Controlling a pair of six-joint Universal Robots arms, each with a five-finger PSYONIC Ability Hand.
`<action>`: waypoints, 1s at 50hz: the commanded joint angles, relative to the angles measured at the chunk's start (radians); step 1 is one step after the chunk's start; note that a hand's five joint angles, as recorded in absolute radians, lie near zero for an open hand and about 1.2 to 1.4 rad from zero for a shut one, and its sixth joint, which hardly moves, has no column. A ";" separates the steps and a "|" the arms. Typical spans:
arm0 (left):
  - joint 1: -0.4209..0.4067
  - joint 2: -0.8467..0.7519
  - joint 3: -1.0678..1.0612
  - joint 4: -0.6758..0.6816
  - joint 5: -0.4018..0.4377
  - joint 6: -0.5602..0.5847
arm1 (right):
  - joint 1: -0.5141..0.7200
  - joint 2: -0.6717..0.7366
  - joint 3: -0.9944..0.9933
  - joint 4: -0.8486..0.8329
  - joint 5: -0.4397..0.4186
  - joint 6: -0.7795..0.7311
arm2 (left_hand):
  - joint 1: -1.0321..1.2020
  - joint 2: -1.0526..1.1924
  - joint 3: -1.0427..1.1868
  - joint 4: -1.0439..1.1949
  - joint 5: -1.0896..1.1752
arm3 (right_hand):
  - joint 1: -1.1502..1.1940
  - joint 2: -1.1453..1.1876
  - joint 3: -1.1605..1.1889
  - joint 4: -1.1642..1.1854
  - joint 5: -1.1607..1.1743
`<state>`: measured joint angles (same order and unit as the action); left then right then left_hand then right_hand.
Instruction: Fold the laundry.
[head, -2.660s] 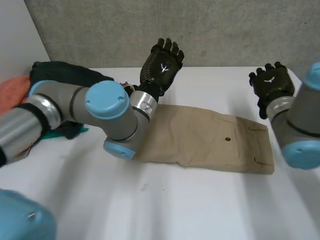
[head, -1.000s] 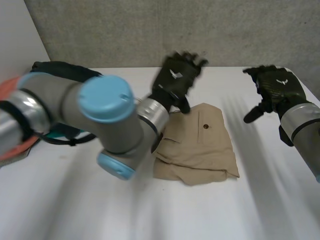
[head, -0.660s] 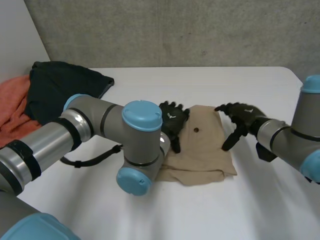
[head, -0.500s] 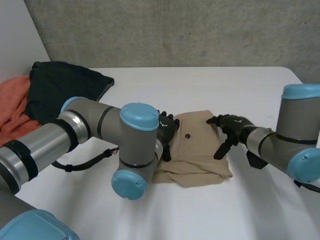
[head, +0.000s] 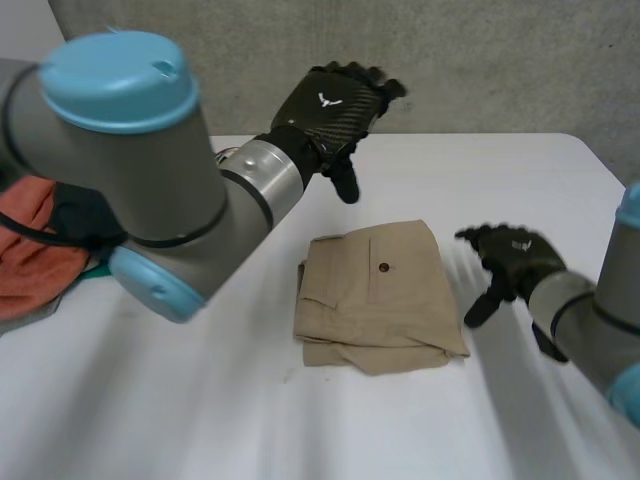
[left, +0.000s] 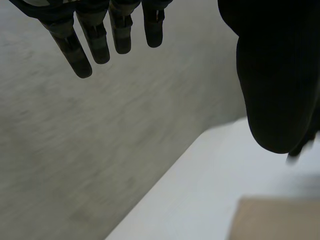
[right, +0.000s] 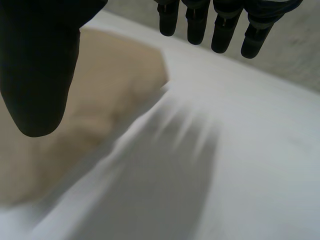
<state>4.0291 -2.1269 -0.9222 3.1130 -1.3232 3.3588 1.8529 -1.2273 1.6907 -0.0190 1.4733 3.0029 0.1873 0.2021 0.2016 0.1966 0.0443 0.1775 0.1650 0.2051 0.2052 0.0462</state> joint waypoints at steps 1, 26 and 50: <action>0.045 0.031 -0.063 -0.019 0.425 -0.218 | -0.001 0.031 0.101 -0.060 -0.132 0.077 | 0.006 -0.009 -0.009 -0.004 -0.026 | -0.003 0.010 -0.031 -0.031 -0.046; 0.039 0.125 -0.139 -0.011 0.417 -0.242 | -0.004 0.264 -0.186 -0.197 -0.119 0.139 | 0.009 -0.006 -0.006 -0.001 -0.023 | 1.219 1.231 1.191 1.191 1.176; -0.018 0.142 -0.109 -0.039 0.315 -0.240 | -0.448 0.893 -1.322 0.039 0.082 0.183 | 0.009 -0.006 -0.006 -0.001 -0.023 | 1.219 1.231 1.191 1.191 1.176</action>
<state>4.0240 -1.9678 -1.0491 3.0897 -0.9495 3.1168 1.4695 -0.4603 0.5744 -0.0188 1.5489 3.1884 0.1873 0.2021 0.2015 0.1966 0.0443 1.0395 1.0894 1.0996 1.1953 0.8959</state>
